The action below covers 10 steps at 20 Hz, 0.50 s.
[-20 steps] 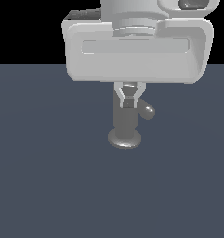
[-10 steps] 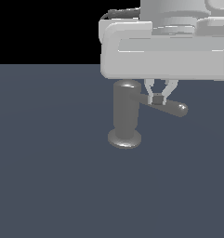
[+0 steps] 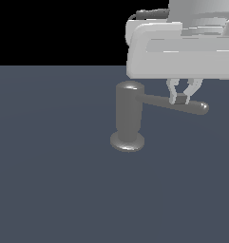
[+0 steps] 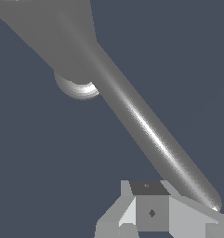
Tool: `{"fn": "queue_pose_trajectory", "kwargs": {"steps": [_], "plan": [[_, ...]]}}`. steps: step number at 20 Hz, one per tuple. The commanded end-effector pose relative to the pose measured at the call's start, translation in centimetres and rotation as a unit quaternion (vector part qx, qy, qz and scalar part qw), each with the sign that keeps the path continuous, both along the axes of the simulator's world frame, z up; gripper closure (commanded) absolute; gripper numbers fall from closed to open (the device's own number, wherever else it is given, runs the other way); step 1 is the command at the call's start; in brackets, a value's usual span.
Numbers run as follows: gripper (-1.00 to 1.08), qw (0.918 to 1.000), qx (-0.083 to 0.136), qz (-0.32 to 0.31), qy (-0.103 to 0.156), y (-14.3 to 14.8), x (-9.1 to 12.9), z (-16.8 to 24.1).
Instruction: Turn on the faucet by rotating a designated handle.
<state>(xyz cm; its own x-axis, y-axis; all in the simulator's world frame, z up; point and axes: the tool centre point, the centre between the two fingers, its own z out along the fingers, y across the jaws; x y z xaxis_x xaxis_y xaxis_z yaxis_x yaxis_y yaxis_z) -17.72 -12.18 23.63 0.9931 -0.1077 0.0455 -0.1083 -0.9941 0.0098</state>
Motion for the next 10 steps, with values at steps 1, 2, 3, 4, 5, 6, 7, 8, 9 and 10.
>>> {"fn": "queue_pose_trajectory", "kwargs": {"steps": [1,2,3,4,5,6,7,8,9,10], "plan": [[1.08,1.0,0.0,-0.004,0.0,-0.3,-0.1,0.1],[1.08,1.0,0.0,-0.004,0.0,-0.5,0.1,0.0],[1.08,1.0,0.001,-0.004,0.001,-0.8,0.3,0.0],[1.08,1.0,0.001,-0.005,0.001,-1.1,0.5,0.0],[1.08,1.0,0.001,-0.005,0.002,-1.3,0.8,-0.1],[1.08,1.0,0.001,-0.005,0.002,-1.6,1.0,-0.1],[1.08,1.0,0.001,-0.006,0.002,-1.9,1.2,-0.1],[1.08,1.0,0.001,-0.006,0.003,-2.1,1.4,-0.2],[1.08,1.0,0.001,-0.006,0.003,-2.4,1.7,-0.2],[1.08,1.0,0.002,-0.006,0.004,-2.6,1.9,-0.2]]}}
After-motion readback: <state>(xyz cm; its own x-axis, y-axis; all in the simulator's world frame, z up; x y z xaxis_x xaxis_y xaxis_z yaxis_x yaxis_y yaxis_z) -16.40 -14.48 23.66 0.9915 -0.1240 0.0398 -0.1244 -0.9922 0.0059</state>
